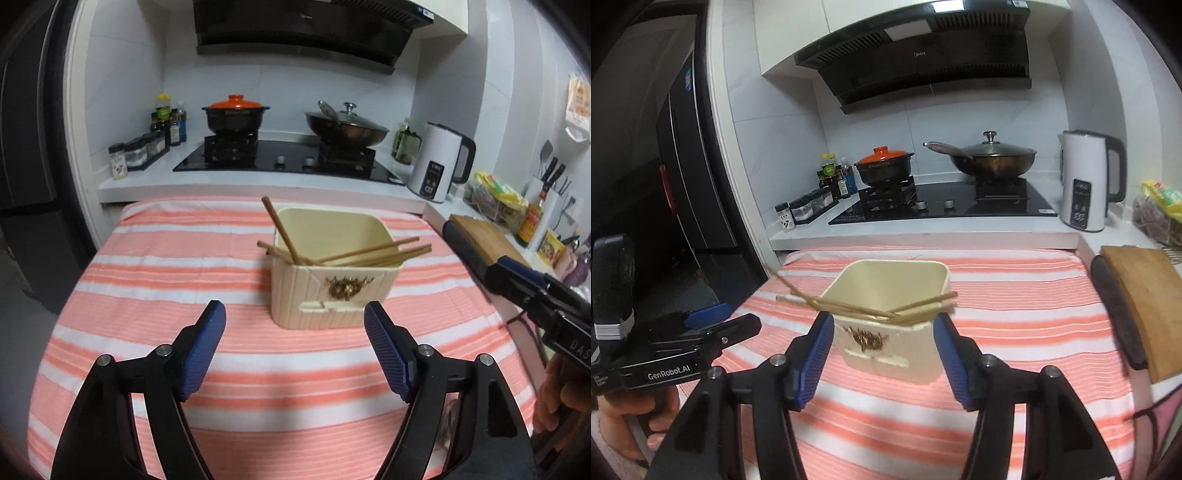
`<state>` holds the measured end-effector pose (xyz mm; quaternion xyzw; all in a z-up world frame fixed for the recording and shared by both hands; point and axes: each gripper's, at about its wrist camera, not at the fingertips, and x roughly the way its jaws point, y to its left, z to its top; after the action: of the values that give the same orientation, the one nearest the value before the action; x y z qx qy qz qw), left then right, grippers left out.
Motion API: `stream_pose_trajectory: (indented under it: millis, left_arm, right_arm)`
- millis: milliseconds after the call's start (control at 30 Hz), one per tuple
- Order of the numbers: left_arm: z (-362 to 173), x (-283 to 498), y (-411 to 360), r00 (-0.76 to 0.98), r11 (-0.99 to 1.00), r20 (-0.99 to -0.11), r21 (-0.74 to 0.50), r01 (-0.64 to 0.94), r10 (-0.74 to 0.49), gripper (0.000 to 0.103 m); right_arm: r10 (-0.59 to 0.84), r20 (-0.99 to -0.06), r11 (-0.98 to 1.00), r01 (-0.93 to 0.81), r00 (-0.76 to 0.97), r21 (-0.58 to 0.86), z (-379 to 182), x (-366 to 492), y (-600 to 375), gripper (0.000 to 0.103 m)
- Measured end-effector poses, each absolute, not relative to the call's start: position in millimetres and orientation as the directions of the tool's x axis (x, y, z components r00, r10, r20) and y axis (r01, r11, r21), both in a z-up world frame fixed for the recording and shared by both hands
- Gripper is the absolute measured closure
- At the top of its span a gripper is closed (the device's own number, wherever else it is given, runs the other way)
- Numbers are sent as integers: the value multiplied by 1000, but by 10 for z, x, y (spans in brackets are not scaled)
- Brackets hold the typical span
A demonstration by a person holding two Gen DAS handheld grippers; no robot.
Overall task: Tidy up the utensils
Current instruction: 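Move the open right gripper back over the spoon and fork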
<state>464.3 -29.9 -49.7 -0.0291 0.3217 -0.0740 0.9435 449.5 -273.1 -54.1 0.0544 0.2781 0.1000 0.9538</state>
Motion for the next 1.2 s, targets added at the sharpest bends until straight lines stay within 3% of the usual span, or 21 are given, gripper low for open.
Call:
stream_pose_trajectory:
  millis: [533, 667, 900, 1033, 1200]
  left_arm:
    - [-373, 3771, -515, 804, 987, -577, -29, 156, -144, 23]
    - [-645, 3527, -509, 763, 984, -626, -36, 176, -160, 19]
    - [-1409, 3217, -999, 598, 948, -752, -109, 300, -276, 19]
    - [-1605, 3148, -1512, 552, 917, -762, -136, 375, -338, 19]
    - [-1791, 3261, -1969, 546, 913, -779, -80, 401, -309, 19]
  right_arm:
    - [140, -543, 990, -98, 828, 106, -711, 3303, -2995, 45]
    - [74, -557, 994, -19, 827, 104, -905, 2962, -3266, 45]
    - [-51, -687, 995, 99, 725, 31, -1600, 2384, -3637, 45]
    - [-45, -711, 993, 108, 701, 44, -1758, 2159, -3704, 45]
    - [-46, -696, 993, 109, 717, 46, -1732, 2011, -3754, 45]
